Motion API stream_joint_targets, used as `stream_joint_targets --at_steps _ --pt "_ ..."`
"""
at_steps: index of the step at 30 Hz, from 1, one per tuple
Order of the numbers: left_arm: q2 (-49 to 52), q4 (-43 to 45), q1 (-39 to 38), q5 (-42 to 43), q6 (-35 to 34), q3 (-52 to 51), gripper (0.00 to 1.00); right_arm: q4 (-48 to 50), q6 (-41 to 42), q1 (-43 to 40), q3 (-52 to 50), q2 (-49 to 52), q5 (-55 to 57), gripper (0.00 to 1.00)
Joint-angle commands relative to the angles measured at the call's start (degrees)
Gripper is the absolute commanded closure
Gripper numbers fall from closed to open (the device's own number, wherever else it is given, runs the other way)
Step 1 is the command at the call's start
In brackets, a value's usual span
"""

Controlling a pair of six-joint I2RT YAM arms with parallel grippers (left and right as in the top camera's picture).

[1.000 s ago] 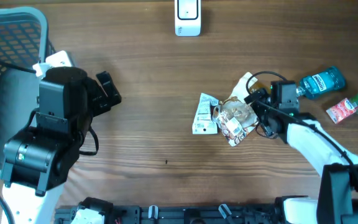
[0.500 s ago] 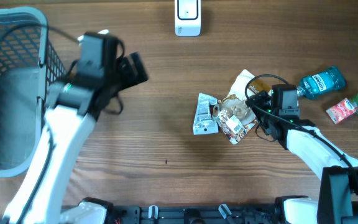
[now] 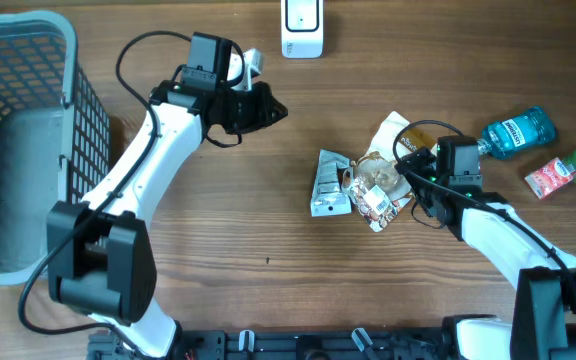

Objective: Scan the item barcode

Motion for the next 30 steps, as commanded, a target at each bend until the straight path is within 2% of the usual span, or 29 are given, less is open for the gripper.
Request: stream_joint_targets --at_steps 1,10,22,30 --pt "0.55 0.7 -0.28 6.1 -1.18 0.5 0.96 -3.61 1.73 0.42 -4.94 5.03 -2.95 0.18" --pt "4.24 9.07 -7.02 9.14 -4.63 0.5 0.96 -4.7 4.02 0.42 -4.94 5.03 -2.91 0.22" --pt "15.08 9.01 -12.94 14.64 -4.61 0.5 0.96 -5.35 4.55 0.42 -4.94 5.03 -2.95 0.22" --pt "16.41 9.22 -14.21 16.06 -3.89 0.5 0.96 -5.27 4.63 0.42 -4.94 5.03 -2.91 0.22"
